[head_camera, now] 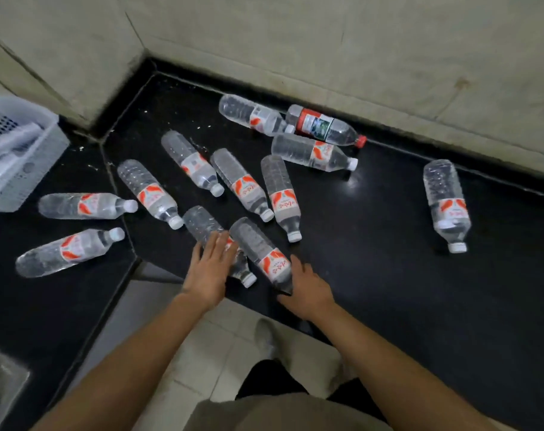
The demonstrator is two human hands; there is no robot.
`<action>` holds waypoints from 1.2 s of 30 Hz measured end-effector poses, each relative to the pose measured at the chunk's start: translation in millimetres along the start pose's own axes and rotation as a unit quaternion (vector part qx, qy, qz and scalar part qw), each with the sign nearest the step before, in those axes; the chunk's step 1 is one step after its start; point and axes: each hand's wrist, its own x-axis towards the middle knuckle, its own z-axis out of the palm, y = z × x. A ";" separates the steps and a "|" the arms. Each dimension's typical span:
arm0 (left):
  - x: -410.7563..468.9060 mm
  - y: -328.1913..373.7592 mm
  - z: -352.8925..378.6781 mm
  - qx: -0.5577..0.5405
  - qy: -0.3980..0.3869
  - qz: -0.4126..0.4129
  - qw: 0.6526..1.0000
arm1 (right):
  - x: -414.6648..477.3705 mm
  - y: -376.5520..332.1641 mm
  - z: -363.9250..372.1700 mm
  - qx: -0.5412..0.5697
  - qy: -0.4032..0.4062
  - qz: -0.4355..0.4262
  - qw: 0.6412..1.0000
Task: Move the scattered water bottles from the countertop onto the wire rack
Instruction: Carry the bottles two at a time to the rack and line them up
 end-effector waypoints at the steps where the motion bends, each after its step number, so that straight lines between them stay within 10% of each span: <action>1: 4.6 -2.4 1.1 0.013 0.003 0.013 1.000 | 3.0 0.8 3.5 0.011 0.002 0.019 1.000; 12: 24.7 -3.2 -22.3 0.129 0.029 0.063 0.989 | -22.6 54.0 -61.1 0.182 0.044 -0.002 0.982; 18: 25.5 30.3 -42.6 -0.121 0.134 -0.003 0.983 | -55.2 83.2 -136.0 0.204 0.193 -0.030 0.959; 26: 9.4 100.7 -84.5 -0.517 0.190 -0.138 0.823 | -78.5 84.0 -171.9 0.070 0.215 -0.158 0.961; 36: -2.9 128.9 -64.3 -0.537 0.234 -0.124 0.801 | -72.9 108.4 -120.4 0.198 0.209 -0.114 0.951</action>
